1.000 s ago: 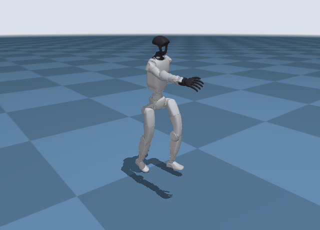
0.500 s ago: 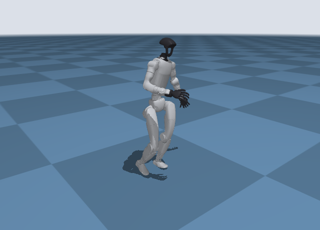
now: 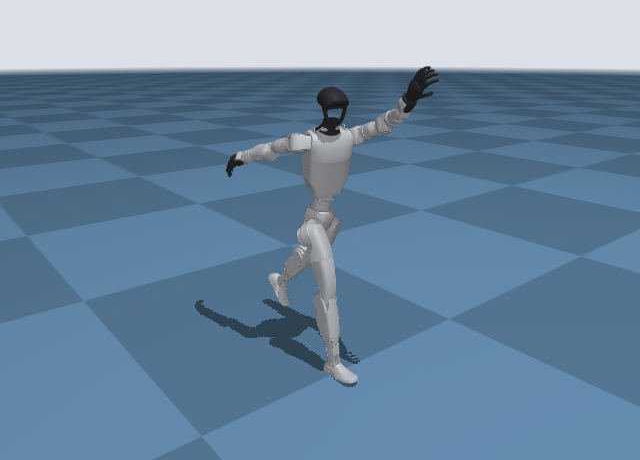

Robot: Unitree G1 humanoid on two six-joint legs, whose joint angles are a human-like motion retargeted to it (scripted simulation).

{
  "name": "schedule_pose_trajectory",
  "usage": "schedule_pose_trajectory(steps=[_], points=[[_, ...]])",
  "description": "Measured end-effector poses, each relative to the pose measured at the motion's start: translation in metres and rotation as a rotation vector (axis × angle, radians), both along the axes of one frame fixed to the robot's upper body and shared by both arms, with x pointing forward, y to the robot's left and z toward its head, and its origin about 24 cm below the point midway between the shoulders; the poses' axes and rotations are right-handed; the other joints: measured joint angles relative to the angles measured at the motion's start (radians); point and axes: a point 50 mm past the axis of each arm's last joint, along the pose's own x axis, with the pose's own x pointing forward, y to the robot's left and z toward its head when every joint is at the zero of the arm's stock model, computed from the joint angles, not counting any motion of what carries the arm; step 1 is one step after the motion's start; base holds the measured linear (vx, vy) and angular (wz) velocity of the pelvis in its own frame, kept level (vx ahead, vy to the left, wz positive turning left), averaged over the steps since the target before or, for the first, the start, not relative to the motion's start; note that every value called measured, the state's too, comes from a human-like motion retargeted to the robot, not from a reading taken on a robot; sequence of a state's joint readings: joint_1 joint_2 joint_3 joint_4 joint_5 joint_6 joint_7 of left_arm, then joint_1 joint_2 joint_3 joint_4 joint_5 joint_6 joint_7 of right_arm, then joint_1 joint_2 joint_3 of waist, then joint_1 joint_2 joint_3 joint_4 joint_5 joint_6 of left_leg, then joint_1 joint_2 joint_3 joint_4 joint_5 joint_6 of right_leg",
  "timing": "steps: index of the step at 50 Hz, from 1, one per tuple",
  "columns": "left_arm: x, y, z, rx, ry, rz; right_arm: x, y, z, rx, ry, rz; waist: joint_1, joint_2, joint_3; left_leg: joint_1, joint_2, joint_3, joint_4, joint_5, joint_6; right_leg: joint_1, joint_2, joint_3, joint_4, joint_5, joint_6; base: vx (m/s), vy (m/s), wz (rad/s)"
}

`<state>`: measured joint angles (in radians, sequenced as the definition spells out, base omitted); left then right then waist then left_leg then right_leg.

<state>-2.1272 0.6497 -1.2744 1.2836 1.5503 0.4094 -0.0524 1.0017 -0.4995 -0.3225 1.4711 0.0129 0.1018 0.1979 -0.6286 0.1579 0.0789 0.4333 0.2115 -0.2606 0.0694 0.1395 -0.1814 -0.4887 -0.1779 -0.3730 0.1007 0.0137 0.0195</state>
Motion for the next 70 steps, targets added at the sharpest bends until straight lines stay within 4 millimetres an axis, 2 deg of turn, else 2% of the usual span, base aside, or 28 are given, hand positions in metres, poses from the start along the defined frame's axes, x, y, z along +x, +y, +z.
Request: schedule_pose_trajectory(steps=[3, 5, 8, 10, 11, 13, 15, 17, 20, 23, 27, 28, 32, 34, 36, 38, 40, 42, 44, 47, 50, 51, 53, 56, 60, 65, 67, 70], points=[[0.012, -0.023, -0.037, -0.051, -0.026, -0.298, 0.044, 0.011, -0.065, 0.08, -0.164, 0.028, 0.103, 0.069, 0.007, -0.034, 0.028, -0.033, 0.104, 0.081, -0.022, -0.161, 0.006, -0.018, 0.436, -0.178, -0.012, 1.04, -0.52, -0.95], [0.035, -0.032, -0.102, -0.067, 0.105, -0.453, 0.103, 0.009, -0.118, 0.131, -0.31, 0.137, 0.149, 0.049, 0.037, -0.052, 0.001, -0.013, 0.262, 0.038, -0.012, -0.143, 0.006, 0.011, 0.615, -0.277, 0.015, 1.11, -0.49, -0.76], [0.064, -0.007, -0.254, -0.121, 0.502, -0.45, 0.262, -0.009, -0.182, 0.084, -0.573, 0.441, 0.231, 0.026, 0.076, -0.238, -0.039, 0.118, 0.693, -0.285, 0.101, -0.045, 0.044, 0.065, 0.658, -0.365, 0.028, 1.02, -0.38, -1.07], [0.052, 0.025, -0.396, -0.261, 0.927, -0.346, 0.394, -0.012, -0.185, -0.012, -0.802, 0.693, 0.302, 0.009, 0.041, -0.408, -0.062, 0.218, 0.919, -0.466, 0.206, 0.017, 0.064, 0.113, 0.603, -0.381, 0.031, 0.96, -0.23, -1.28], [0.026, 0.046, -0.473, -0.365, 1.171, -0.222, 0.461, -0.005, -0.174, -0.046, -0.938, 0.812, 0.346, -0.012, 0.015, -0.481, -0.088, 0.267, 0.967, -0.515, 0.255, 0.058, 0.065, 0.147, 0.547, -0.366, 0.035, 0.96, -0.15, -1.47], [-0.076, 0.089, -0.602, -0.551, 1.637, 0.143, 0.582, 0.022, -0.124, -0.098, -1.224, 1.014, 0.457, -0.068, -0.032, -0.602, -0.158, 0.359, 0.983, -0.576, 0.328, 0.153, 0.059, 0.224, 0.41, -0.31, 0.045, 0.97, -0.07, -1.76], [-0.213, 0.13, -0.666, -0.652, 1.995, 0.631, 0.674, 0.053, -0.047, -0.145, -1.503, 1.169, 0.606, -0.144, -0.064, -0.687, -0.248, 0.432, 0.872, -0.574, 0.353, 0.262, 0.029, 0.314, 0.245, -0.215, 0.064, 0.98, 0.02, -2.05], [-0.332, 0.174, -0.662, -0.782, 2.111, 1.104, 0.731, 0.069, 0.046, -0.281, -1.711, 1.33, 0.783, -0.221, -0.069, -0.741, -0.307, 0.496, 0.662, -0.516, 0.337, 0.365, -0.018, 0.395, 0.094, -0.102, 0.096, 0.99, 0.1, -2.01], [-0.453, 0.237, -0.592, -1.166, 1.78, 1.635, 0.759, 0.059, 0.196, -0.691, -1.789, 1.643, 1.054, -0.282, -0.043, -0.764, -0.295, 0.619, 0.298, -0.414, 0.284, 0.506, -0.062, 0.459, -0.067, 0.049, 0.16, 1.02, 0.2, -1.69], [-0.5, 0.292, -0.504, -1.349, 1.377, 1.755, 0.73, 0.038, 0.338, -1.232, -1.653, 1.872, 1.28, -0.26, -0.003, -0.76, -0.21, 0.739, 0.033, -0.383, 0.185, 0.667, -0.05, 0.438, -0.159, 0.14, 0.225, 1.07, 0.3, -1.25], [-0.525, 0.326, -0.403, -1.207, 1.2, 1.841, 0.64, 0.038, 0.485, -1.849, -1.649, 1.803, 1.455, -0.224, 0.002, -0.833, -0.089, 0.769, -0.114, -0.423, 0.079, 0.798, 0.004, 0.411, -0.186, 0.182, 0.242, 1.02, 0.3, -0.47], [-0.537, 0.325, -0.386, -1.184, 1.172, 1.892, 0.615, 0.047, 0.512, 1.97, 1.707, -1.74, 1.47, -0.225, -0.001, -0.851, -0.078, 0.761, -0.124, -0.439, 0.074, 0.817, 0.007, 0.414, -0.182, 0.188, 0.242, 1.0, 0.39, 0.1], [-0.597, 0.286, -0.368, -1.305, 1.05, 2.147, 0.522, 0.103, 0.579, 1.879, 1.564, -1.224, 1.439, -0.253, -0.001, -0.871, -0.103, 0.75, -0.082, -0.401, 0.124, 0.88, -0.027, 0.476, -0.128, 0.231, 0.242, 1.02, 0.5, 0.43], [-0.619, 0.257, -0.39, -1.439, 1.044, 2.228, 0.489, 0.134, 0.588, 1.798, 1.439, -1.101, 1.388, -0.262, 0.006, -0.853, -0.133, 0.751, -0.039, -0.317, 0.165, 0.904, -0.042, 0.515, -0.064, 0.276, 0.242, 1.06, 0.52, 0.7], [-0.618, 0.235, -0.439, -1.593, 1.13, 2.192, 0.471, 0.158, 0.582, 1.737, 1.301, -1.049, 1.327, -0.258, 0.018, -0.823, -0.151, 0.722, 0.018, -0.283, 0.204, 0.887, -0.02, 0.526, 0.082, 0.336, 0.242, 1.04, 0.36, 0.94], [-0.586, 0.221, -0.507, -1.703, 1.299, 2.03, 0.463, 0.171, 0.568, 1.701, 1.19, -1.028, 1.267, -0.256, 0.033, -0.81, -0.173, 0.673, 0.109, -0.34, 0.241, 0.789, -0.004, 0.494, 0.341, 0.332, 0.242, 0.96, 0.37, 1.21], [-0.524, 0.205, -0.579, -1.734, 1.495, 1.77, 0.462, 0.173, 0.546, 1.664, 1.146, -1.008, 1.201, -0.263, 0.058, -0.796, -0.269, 0.644, 0.19, -0.438, 0.285, 0.65, -0.083, 0.487, 0.622, 0.152, 0.242, 0.87, 0.65, 1.38], [-0.434, 0.185, -0.638, -1.671, 1.669, 1.424, 0.479, 0.167, 0.518, 1.616, 1.191, -1.023, 1.127, -0.245, 0.079, -0.732, -0.323, 0.608, 0.201, -0.492, 0.285, 0.525, -0.138, 0.461, 0.805, -0.009, 0.175, 0.82, 0.47, 1.19], [-0.326, 0.167, -0.667, -1.448, 1.784, 1.057, 0.516, 0.151, 0.471, 1.565, 1.312, -1.11, 1.04, -0.215, 0.079, -0.642, -0.34, 0.558, 0.16, -0.505, 0.265, 0.414, -0.14, 0.437, 0.899, -0.132, 0.1, 0.8, 0.26, 1.07], [-0.157, 0.148, -0.642, -0.9, 1.752, 0.597, 0.589, 0.118, 0.36, 1.444, 1.589, -1.49, 0.882, -0.166, 0.047, -0.516, -0.327, 0.455, 0.078, -0.49, 0.227, 0.266, -0.078, 0.399, 0.912, -0.255, 0.022, 0.77, 0.15, 1.48], [-0.014, 0.116, -0.551, -0.438, 1.491, 0.32, 0.637, 0.087, 0.202, 1.069, 1.844, -2.224, 0.704, -0.114, 0.019, -0.425, -0.297, 0.314, 0.025, -0.467, 0.196, 0.155, 0.044, 0.419, 0.804, -0.225, 0.03, 0.75, 0.03, 2.33], [0.024, 0.101, -0.509, -0.336, 1.375, 0.258, 0.636, 0.073, 0.145, -0.804, -1.76, 2.325, 0.645, -0.099, 0.021, -0.397, -0.285, 0.259, 0.012, -0.457, 0.186, 0.131, 0.065, 0.422, 0.752, -0.209, 0.038, 0.75, -0.05, 2.71], [0.077, 0.07, -0.414, -0.172, 1.121, 0.161, 0.606, 0.044, 0.04, -0.273, -1.439, 2.239, 0.535, -0.073, 0.03, -0.345, -0.259, 0.155, -0.012, -0.438, 0.167, 0.088, 0.071, 0.403, 0.648, -0.172, 0.042, 0.75, -0.11, 2.67], [0.1, 0.029, -0.266, -0.018, 0.704, 0.04, 0.51, 0.001, -0.074, 0.213, -1.03, 1.936, 0.394, -0.053, 0.048, -0.287, -0.223, 0.02, -0.04, -0.383, 0.13, 0.04, 0.005, 0.325, 0.492, -0.111, 0.033, 0.74, -0.21, 2.4], [0.064, -0.001, -0.131, 0.005, 0.27, -0.205, 0.334, -0.016, -0.147, 0.548, -0.687, 1.389, 0.233, -0.047, 0.032, -0.238, -0.171, -0.128, -0.063, -0.255, 0.067, 0.06, -0.031, 0.366, 0.197, -0.071, 0.06, 0.79, -0.38, 2.14], [0.033, -0.016, -0.082, -0.139, 0.092, -0.554, 0.138, 0.032, -0.14, 0.934, -0.285, 0.703, 0.12, -0.078, -0.013, -0.161, -0.107, -0.229, -0.071, -0.096, -0.013, 0.199, -0.09, 0.286, -0.131, -0.06, 0.13, 0.84, -0.59, 1.67], [0.031, -0.024, -0.083, -0.168, 0.097, -0.619, 0.086, 0.062, -0.119, 1.094, -0.132, 0.508, 0.12, -0.1, -0.038, -0.138, -0.079, -0.248, -0.065, -0.064, -0.031, 0.227, -0.087, 0.283, -0.183, -0.104, 0.163, 0.78, -0.7, 1.06], [0.03, -0.034, -0.095, -0.201, 0.122, -0.688, 0.047, 0.1, -0.093, 1.246, -0.008, 0.321, 0.145, -0.147, -0.066, -0.099, -0.046, -0.272, -0.039, -0.073, -0.03, 0.256, -0.082, 0.33, -0.188, -0.196, 0.172, 0.72, -0.75, 0.75]])
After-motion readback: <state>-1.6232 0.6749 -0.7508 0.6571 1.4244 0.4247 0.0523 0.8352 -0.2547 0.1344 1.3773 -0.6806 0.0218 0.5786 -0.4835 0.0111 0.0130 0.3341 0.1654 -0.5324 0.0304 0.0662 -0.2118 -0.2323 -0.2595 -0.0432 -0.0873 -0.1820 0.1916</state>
